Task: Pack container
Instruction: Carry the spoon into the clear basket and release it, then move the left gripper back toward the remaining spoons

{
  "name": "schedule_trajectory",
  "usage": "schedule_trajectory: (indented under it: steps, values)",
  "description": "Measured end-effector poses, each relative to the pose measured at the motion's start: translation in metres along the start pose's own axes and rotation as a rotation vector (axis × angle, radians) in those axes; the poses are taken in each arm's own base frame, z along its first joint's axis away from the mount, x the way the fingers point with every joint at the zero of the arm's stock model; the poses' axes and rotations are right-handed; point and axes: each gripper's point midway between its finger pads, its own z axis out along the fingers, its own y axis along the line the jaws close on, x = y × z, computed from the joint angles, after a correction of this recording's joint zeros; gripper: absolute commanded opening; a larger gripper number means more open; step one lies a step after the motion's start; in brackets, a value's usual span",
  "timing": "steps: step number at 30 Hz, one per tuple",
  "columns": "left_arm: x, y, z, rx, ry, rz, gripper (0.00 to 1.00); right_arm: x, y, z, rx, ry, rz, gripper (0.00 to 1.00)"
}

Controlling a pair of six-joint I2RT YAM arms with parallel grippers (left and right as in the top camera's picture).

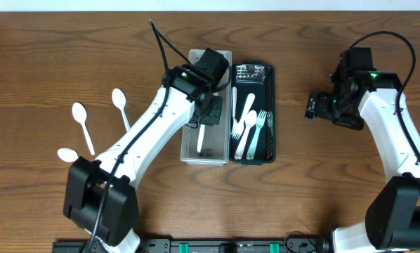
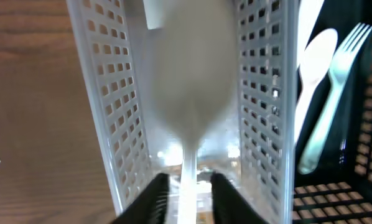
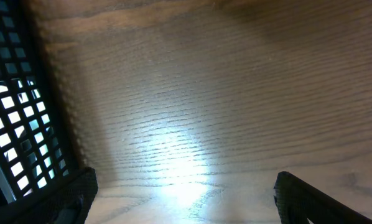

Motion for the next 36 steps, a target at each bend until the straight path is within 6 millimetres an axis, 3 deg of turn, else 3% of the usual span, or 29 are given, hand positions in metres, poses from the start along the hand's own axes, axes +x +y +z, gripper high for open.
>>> schedule_trajectory:
  steps: [2, 5, 7, 9, 12, 14, 16, 19, 22, 26, 32, 36]
  values:
    - [0.0, 0.001, -0.001, -0.002, -0.004, 0.006, 0.46, 0.0, 0.0, 0.0, 0.0, 0.0, 0.0, 0.95]
    - [0.0, 0.006, -0.005, -0.013, -0.006, 0.009, 0.47, 0.0, 0.0, 0.0, 0.0, 0.0, 0.0, 0.95]
    - [-0.001, 0.016, -0.013, -0.032, -0.018, -0.002, 0.48, 0.0, 0.0, 0.0, 0.0, 0.0, 0.0, 0.95]
    - [-0.004, 0.031, -0.027, -0.053, -0.052, -0.031, 0.55, 0.0, 0.0, 0.0, 0.0, 0.0, 0.0, 0.95]
    - [-0.013, 0.072, -0.063, -0.092, -0.142, -0.135, 0.68, 0.0, 0.0, 0.0, 0.0, 0.0, -0.003, 0.95]
    - [-0.019, 0.109, -0.087, -0.12, -0.211, -0.238, 0.79, 0.0, 0.0, 0.0, 0.0, 0.0, -0.003, 0.95]
    - [-0.022, 0.15, -0.105, -0.158, -0.263, -0.353, 0.82, 0.0, 0.0, 0.0, 0.0, 0.0, -0.003, 0.95]
    - [-0.019, 0.201, -0.109, -0.216, -0.269, -0.488, 0.88, 0.0, 0.0, 0.0, 0.0, -0.001, -0.003, 0.95]
    - [-0.014, 0.236, -0.093, -0.251, -0.22, -0.574, 0.91, 0.0, 0.0, 0.0, -0.001, -0.001, -0.003, 0.95]
    - [-0.013, 0.259, -0.05, -0.244, -0.111, -0.624, 0.92, 0.0, 0.0, 0.0, -0.001, -0.002, -0.003, 0.95]
    - [-0.004, 0.261, 0.026, -0.183, 0.087, -0.621, 0.92, 0.0, 0.0, 0.0, -0.002, -0.002, -0.003, 0.95]
    - [0.007, 0.254, 0.064, -0.135, 0.196, -0.584, 0.92, 0.0, 0.0, 0.0, -0.001, 0.0, -0.003, 0.95]
